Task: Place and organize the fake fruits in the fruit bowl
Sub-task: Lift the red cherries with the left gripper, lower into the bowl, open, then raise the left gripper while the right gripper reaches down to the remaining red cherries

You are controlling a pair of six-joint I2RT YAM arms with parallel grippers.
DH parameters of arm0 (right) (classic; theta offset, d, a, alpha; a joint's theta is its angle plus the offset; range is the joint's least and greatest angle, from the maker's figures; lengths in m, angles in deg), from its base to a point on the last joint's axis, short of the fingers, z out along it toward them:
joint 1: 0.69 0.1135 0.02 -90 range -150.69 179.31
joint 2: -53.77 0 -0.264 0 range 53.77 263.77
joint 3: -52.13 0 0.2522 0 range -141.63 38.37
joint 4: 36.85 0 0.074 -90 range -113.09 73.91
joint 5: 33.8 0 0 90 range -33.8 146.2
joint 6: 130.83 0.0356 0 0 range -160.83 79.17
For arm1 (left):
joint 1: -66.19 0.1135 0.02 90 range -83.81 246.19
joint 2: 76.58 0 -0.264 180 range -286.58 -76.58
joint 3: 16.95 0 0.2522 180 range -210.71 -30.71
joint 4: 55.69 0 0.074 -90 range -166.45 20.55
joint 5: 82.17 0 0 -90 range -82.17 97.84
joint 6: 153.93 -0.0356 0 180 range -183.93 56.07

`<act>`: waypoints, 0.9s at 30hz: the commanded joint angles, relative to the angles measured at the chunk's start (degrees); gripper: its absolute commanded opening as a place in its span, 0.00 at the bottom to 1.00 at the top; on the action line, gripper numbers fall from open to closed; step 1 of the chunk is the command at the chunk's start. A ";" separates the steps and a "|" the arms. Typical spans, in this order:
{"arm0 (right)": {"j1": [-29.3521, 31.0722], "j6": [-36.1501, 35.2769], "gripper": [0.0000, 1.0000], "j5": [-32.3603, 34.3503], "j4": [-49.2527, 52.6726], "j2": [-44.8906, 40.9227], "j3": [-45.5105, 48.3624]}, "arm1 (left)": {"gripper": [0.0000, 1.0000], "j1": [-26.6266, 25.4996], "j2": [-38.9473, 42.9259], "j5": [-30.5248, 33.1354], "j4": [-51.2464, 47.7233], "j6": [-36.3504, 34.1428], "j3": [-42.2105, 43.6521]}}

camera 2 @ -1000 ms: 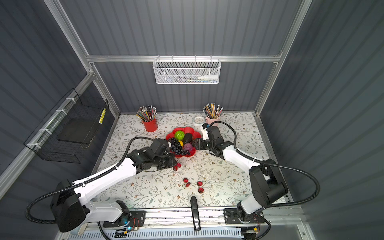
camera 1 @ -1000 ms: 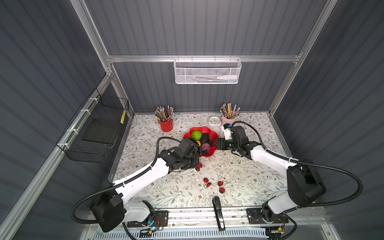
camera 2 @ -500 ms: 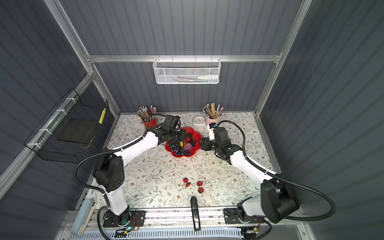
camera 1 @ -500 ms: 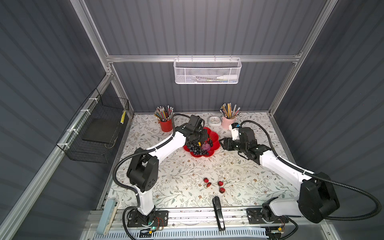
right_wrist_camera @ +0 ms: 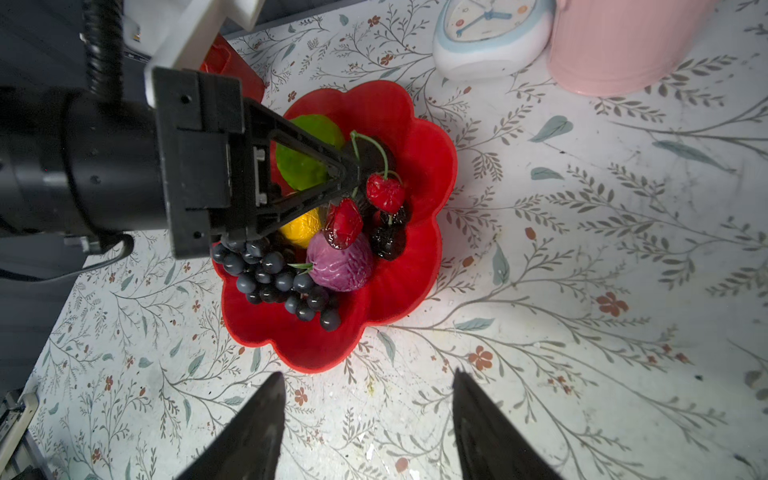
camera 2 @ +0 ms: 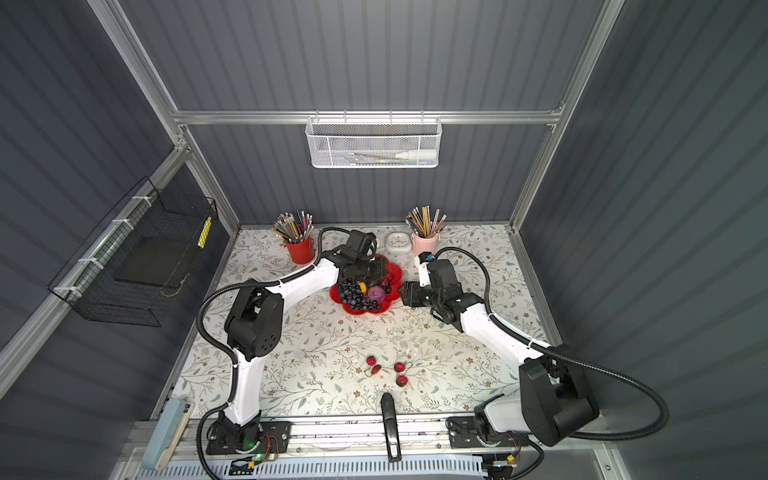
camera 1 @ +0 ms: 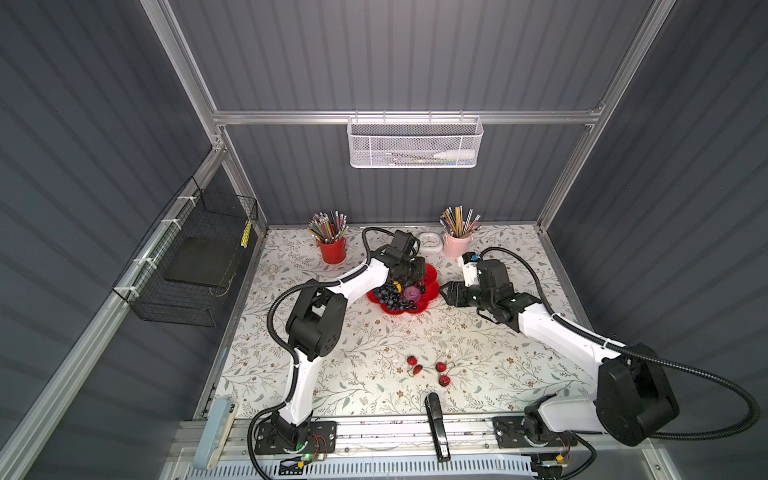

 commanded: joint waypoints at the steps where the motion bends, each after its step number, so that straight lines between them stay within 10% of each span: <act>1: -0.49 -0.60 0.64 -0.40 0.45 -1.04 0.85 | 0.00 0.26 -0.08 -1.81 1.74 1.10 -0.46; 27: 4.21 8.22 0.64 -0.89 14.55 -6.83 7.83 | 0.51 0.26 20.79 1.76 0.10 -2.24 15.24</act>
